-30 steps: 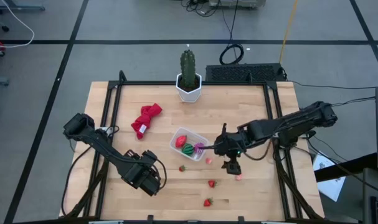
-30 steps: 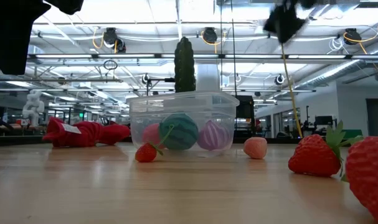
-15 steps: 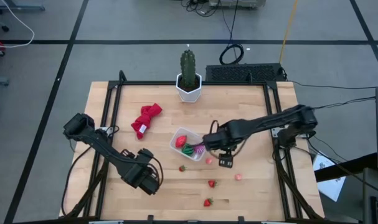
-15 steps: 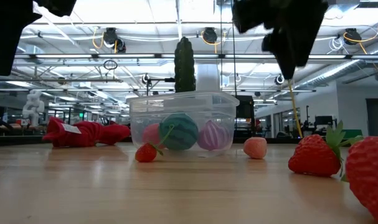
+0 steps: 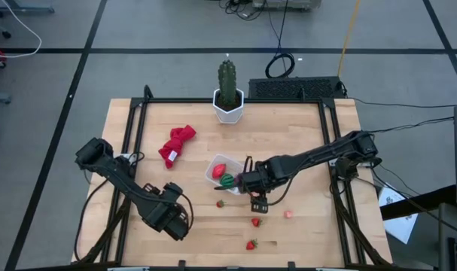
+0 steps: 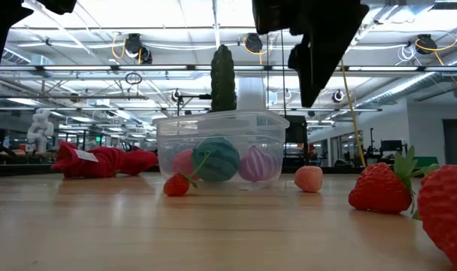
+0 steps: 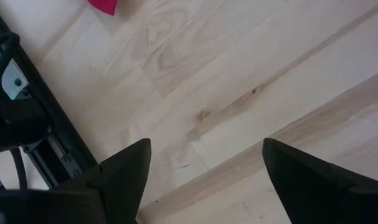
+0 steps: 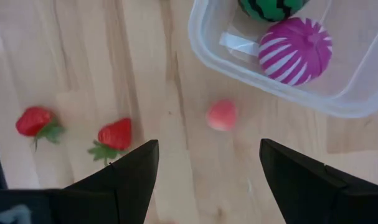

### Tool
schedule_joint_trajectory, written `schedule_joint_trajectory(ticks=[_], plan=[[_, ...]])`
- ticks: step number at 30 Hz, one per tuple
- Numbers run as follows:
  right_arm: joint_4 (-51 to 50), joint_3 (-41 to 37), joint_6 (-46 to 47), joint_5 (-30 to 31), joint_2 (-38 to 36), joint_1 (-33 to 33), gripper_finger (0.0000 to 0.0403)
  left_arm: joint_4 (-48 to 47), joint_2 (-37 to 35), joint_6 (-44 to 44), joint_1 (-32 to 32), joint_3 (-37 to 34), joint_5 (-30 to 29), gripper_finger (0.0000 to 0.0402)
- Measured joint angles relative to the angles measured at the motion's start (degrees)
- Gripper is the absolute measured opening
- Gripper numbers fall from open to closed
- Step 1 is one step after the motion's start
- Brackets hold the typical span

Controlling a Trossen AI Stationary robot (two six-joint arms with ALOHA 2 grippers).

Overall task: Pick and placing Produce into tupperware
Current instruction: Put the left pink peach into the transparent container

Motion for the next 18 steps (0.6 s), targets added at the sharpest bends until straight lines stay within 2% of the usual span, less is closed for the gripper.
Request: schedule_joint_trajectory(ticks=[18], plan=[[17.0, -13.3, 7.5, -0.3, 0.1, 0.0, 0.0272, 0.0, 0.0, -0.4, 0.0, 0.0, 0.0, 0.031]])
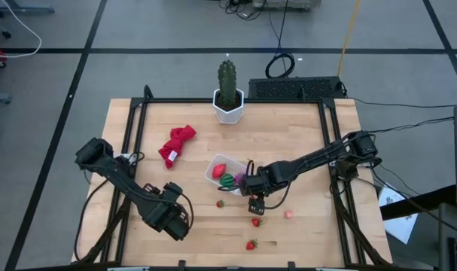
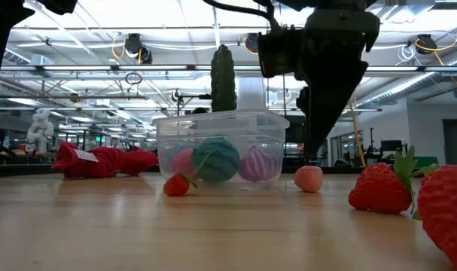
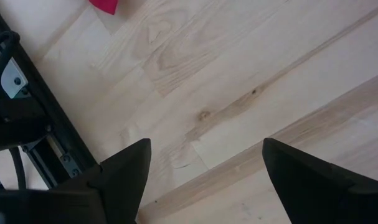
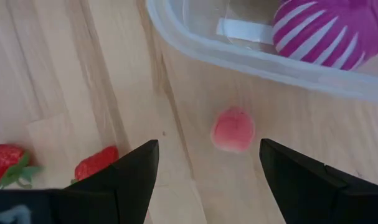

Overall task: Pick and placing Produce into tupperware
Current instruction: Put the left pink peach into the transparent container

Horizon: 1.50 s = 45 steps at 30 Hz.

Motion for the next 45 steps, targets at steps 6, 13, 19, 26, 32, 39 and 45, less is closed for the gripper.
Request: schedule_joint_trajectory(ticks=[6, 13, 19, 26, 32, 39, 45], plan=[[2.0, -2.2, 0.0, 0.0, 0.0, -1.0, 0.0272, 0.0, 0.0, 0.0, 0.0, 0.0, 0.0, 0.031], [5.7, -4.9, 0.8, 0.0, 0.0, -1.6, 0.0272, 0.0, 0.0, 0.0, 0.0, 0.0, 0.0, 0.031], [8.4, -6.4, 1.3, 0.0, 0.0, -1.7, 0.0272, 0.0, 0.0, 0.0, 0.0, 0.0, 0.0, 0.031], [8.8, -6.5, 1.3, 1.7, 0.0, -1.7, 0.0272, 0.0, 0.0, 0.0, 0.0, 0.0, 0.0, 0.031], [10.3, -6.5, 1.3, 1.8, 0.0, -1.7, 0.0272, 0.0, 0.0, 0.0, 0.0, 0.0, 0.0, 0.031], [10.0, -6.5, 1.3, 3.0, 0.0, -1.7, 0.0272, 0.0, 0.0, 0.0, 0.0, 0.0, 0.0, 0.031], [9.3, -6.5, 1.3, 3.0, 0.0, -1.7, 0.0272, 0.0, 0.0, 0.0, 0.0, 0.0, 0.0, 0.031]])
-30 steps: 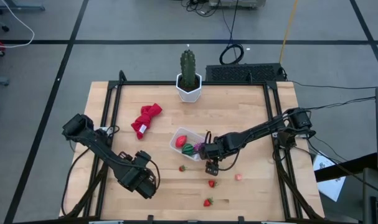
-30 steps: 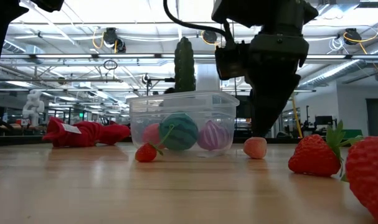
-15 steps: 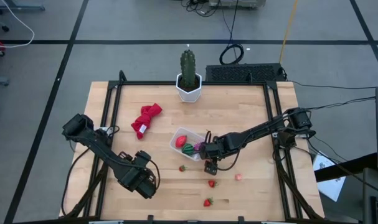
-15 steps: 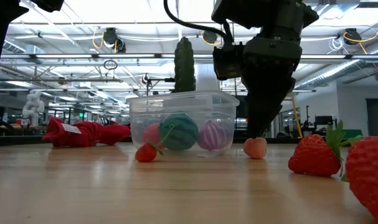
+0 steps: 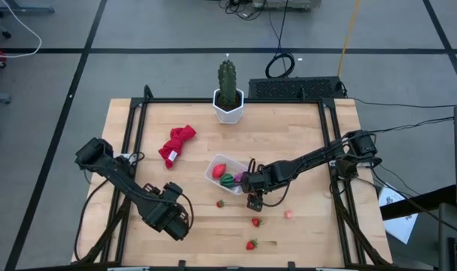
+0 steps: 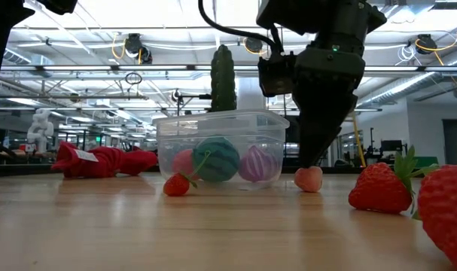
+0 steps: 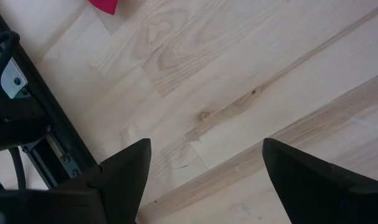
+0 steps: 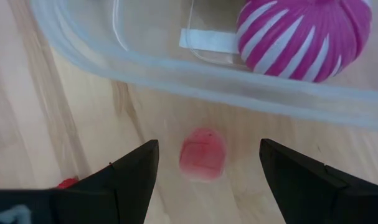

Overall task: Pick and placing Produce into tupperware
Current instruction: Put the left pink peach into the transparent container

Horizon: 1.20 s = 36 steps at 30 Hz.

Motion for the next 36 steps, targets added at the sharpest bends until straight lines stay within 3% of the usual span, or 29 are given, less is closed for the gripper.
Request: schedule_joint_trajectory(ticks=[10, 22, 36], plan=[[5.2, -5.7, 3.8, 0.2, -0.2, 0.0, 0.0272, 0.0, 0.0, 0.3, 0.0, 0.0, 0.0, 0.031], [6.9, -6.0, 4.0, 0.0, -0.2, 0.0, 0.027, 0.0, 0.0, 0.5, 0.0, 0.0, -0.2, 0.031], [7.4, -6.0, 3.2, 0.2, 0.0, 0.0, 0.0197, 0.0, 0.0, 0.5, 0.0, 0.0, -0.3, 0.031]])
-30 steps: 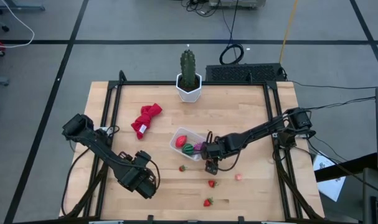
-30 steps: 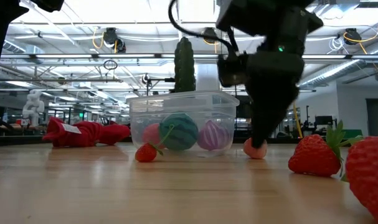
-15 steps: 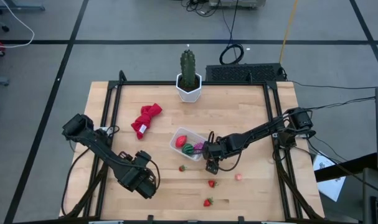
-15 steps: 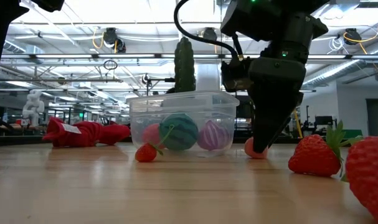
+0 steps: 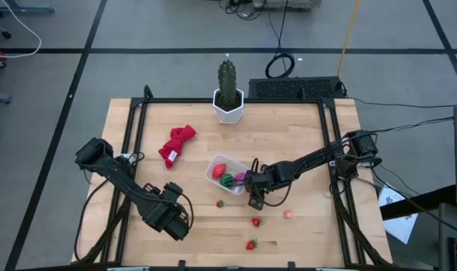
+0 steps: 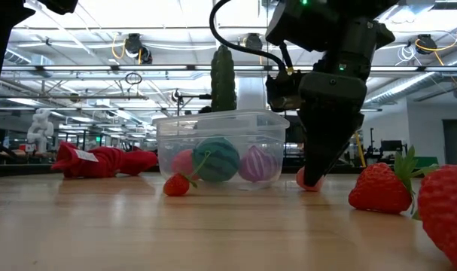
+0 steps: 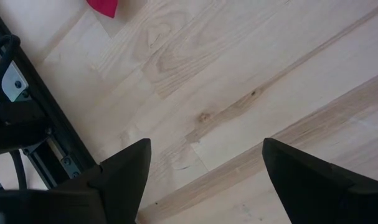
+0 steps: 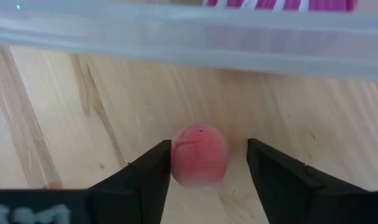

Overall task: Pick and placing Produce into tupperware
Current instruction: Put the left pink peach into the transparent container

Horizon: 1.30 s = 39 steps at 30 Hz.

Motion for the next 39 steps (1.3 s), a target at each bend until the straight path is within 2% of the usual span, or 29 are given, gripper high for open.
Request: schedule_joint_trajectory(ticks=[17, 27, 33, 39], plan=[[0.6, 0.0, -0.3, -0.7, -1.4, 0.1, 0.0108, 0.0, 0.0, 0.0, 0.0, 0.0, -0.2, 0.031], [-1.9, 0.0, 0.4, -0.6, -2.0, 0.1, 0.0104, 0.0, 0.0, -0.1, 0.0, 0.0, -0.2, 0.031], [-8.5, 0.0, 1.6, -3.4, -9.0, 0.1, 0.0104, 0.0, 0.0, 0.1, 0.0, 0.0, -0.2, 0.031], [-8.4, 2.1, 1.1, -3.8, -19.6, 0.1, 0.0103, 0.0, 0.0, 0.1, 0.0, 0.0, -1.2, 0.031]])
